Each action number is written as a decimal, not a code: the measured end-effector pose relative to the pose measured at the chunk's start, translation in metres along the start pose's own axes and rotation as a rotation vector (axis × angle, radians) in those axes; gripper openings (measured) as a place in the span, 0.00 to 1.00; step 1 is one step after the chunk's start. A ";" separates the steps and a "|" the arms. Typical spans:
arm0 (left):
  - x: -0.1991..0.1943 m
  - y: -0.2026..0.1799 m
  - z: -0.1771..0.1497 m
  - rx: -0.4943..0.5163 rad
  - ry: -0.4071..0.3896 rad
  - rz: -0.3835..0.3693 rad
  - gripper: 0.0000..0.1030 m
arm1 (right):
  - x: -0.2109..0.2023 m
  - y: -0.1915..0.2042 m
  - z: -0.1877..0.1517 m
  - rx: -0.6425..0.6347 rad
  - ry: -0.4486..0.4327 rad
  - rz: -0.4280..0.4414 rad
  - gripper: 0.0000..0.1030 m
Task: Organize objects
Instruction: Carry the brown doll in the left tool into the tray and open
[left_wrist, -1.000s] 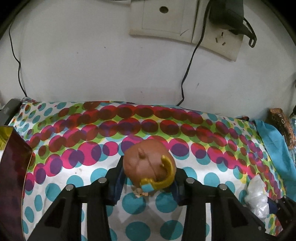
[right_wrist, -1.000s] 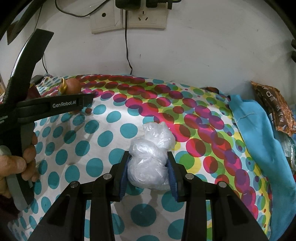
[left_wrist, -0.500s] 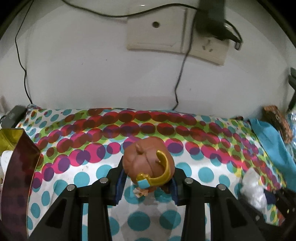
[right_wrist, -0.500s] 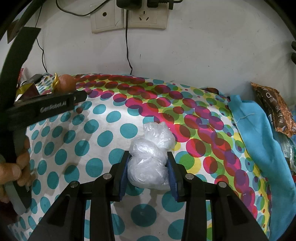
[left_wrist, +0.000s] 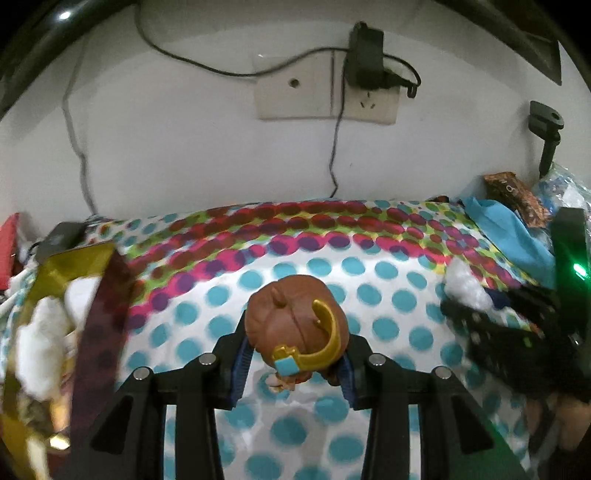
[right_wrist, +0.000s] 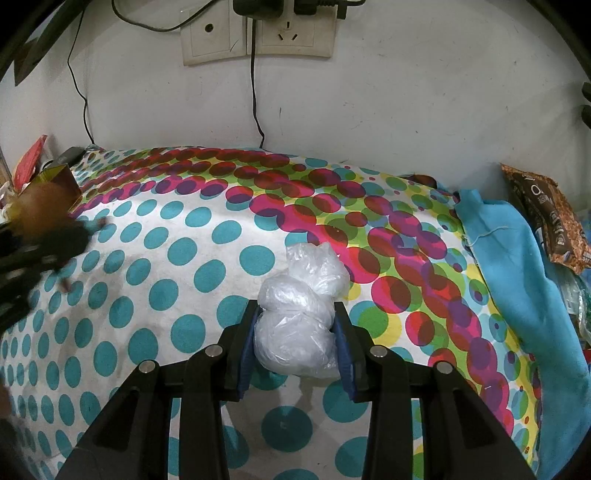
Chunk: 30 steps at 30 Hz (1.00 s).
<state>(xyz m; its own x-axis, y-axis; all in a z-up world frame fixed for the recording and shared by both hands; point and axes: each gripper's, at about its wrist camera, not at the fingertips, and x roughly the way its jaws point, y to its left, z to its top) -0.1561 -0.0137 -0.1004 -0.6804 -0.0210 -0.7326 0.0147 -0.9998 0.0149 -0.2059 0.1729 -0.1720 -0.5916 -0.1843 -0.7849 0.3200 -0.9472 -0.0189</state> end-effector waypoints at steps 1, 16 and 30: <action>-0.010 0.005 -0.003 -0.009 0.000 0.002 0.39 | 0.000 0.000 0.000 0.000 0.000 0.000 0.35; -0.138 0.121 -0.048 -0.099 -0.082 0.174 0.39 | -0.002 -0.001 0.002 -0.008 -0.001 -0.012 0.36; -0.128 0.202 -0.096 -0.253 0.024 0.246 0.39 | -0.005 -0.002 0.001 -0.018 -0.004 -0.025 0.36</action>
<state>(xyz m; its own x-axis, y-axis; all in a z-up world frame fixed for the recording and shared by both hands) 0.0043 -0.2124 -0.0691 -0.6162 -0.2579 -0.7442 0.3592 -0.9329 0.0260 -0.2044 0.1756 -0.1673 -0.6022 -0.1618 -0.7817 0.3182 -0.9468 -0.0491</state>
